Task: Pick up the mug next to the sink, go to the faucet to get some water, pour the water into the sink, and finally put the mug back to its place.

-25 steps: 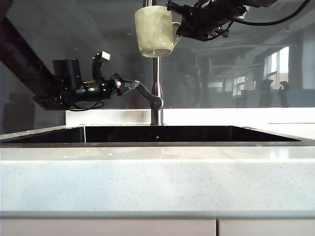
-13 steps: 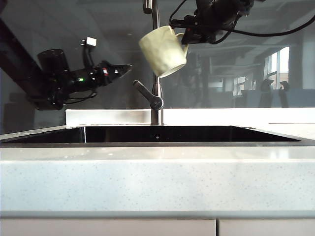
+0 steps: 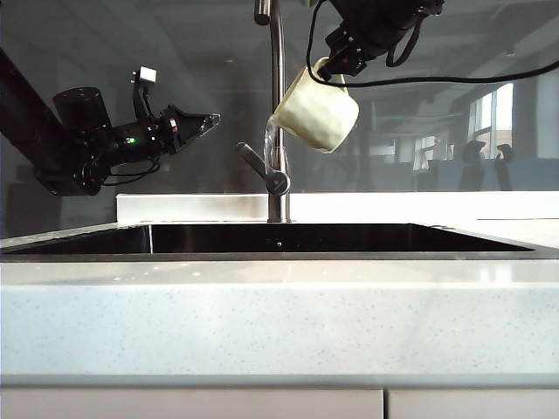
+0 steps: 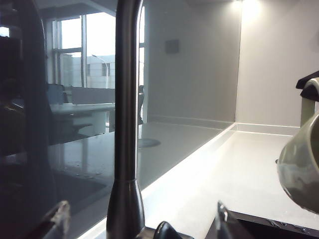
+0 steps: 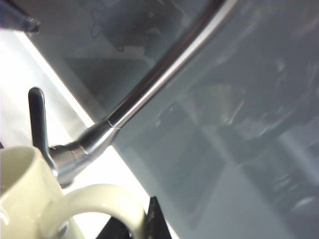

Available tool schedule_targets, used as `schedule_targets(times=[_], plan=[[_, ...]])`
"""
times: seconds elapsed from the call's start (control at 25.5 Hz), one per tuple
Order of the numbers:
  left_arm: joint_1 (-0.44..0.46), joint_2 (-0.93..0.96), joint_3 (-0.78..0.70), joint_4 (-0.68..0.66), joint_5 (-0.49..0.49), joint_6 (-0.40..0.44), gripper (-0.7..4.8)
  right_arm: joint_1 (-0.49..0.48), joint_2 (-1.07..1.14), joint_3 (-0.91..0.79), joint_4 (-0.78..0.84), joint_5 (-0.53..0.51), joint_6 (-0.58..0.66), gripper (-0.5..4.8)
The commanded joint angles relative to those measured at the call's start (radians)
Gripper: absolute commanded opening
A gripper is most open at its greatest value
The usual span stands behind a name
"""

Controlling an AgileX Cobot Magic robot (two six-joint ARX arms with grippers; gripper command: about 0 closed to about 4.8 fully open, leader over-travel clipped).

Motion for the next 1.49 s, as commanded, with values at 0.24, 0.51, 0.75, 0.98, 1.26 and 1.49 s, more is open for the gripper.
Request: schedule_targets(times=[0.24,0.51,0.75,0.98,1.26,1.49], plan=[[0.001,-0.007,0.004,0.013,0.003,-0.004,3.71,0.030,-0.021,0.014,0.093,0.002,-0.422,-0.02],[0.001,-0.007,0.004,0.013,0.003,-0.004,3.71,0.053,-0.021,0.014,0.092,0.005,-0.700,-0.01],[0.001,-0.007,0.004,0.013,0.003,-0.026,3.71,0.086,-0.021,0.014,0.099,0.006,-0.916,-0.02],[0.001,-0.007,0.004,0.013,0.003,-0.026,3.71,0.092,-0.021,0.014,0.110,0.006,-1.028,-0.02],[0.001,-0.007,0.004,0.013,0.003,-0.026,3.71,0.092,-0.021,0.013,0.109,0.013,-1.065,-0.02],[0.001,-0.007,0.004,0.013,0.003,-0.026,3.71,0.092,-0.022,0.012,0.112,0.169,-0.461,-0.02]])
